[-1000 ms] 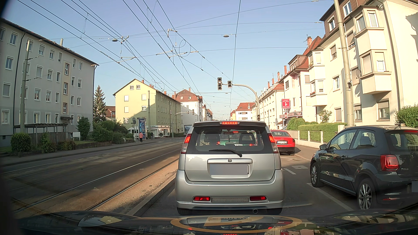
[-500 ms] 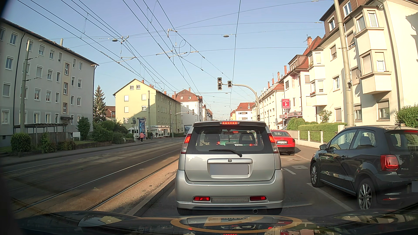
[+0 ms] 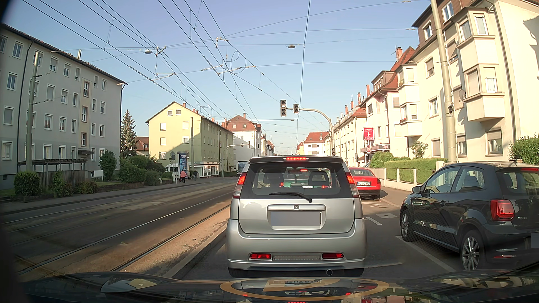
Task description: Follow the waypoints while adhering to traffic rules and regulations
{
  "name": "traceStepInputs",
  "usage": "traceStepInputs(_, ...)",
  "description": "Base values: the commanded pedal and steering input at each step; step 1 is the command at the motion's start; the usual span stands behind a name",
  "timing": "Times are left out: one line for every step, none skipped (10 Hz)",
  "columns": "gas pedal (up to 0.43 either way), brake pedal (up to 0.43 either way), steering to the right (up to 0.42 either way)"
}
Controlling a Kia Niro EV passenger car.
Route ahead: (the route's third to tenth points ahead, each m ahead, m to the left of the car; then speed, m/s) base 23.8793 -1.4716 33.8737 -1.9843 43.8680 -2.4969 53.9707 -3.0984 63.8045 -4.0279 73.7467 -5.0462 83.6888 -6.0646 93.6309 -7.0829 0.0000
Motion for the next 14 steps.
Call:
traceStepInputs(0.0,0.183,-0.002)
traceStepInputs(0.0,0.183,-0.002)
traceStepInputs(0.0,0.183,-0.002)
traceStepInputs(0.0,0.177,-0.002)
traceStepInputs(0.0,0.165,-0.002)
traceStepInputs(0.0,0.159,-0.002)
traceStepInputs(0.0,0.146,-0.002)
traceStepInputs(0.0,0.14,-0.002)
traceStepInputs(0.0,0.14,-0.002)
traceStepInputs(0.0,0.14,-0.001)
traceStepInputs(0.0,0.14,-0.002)
traceStepInputs(0.0,0.14,-0.002)
traceStepInputs(0.0,0.14,-0.002)
traceStepInputs(0.0,0.128,-0.002)
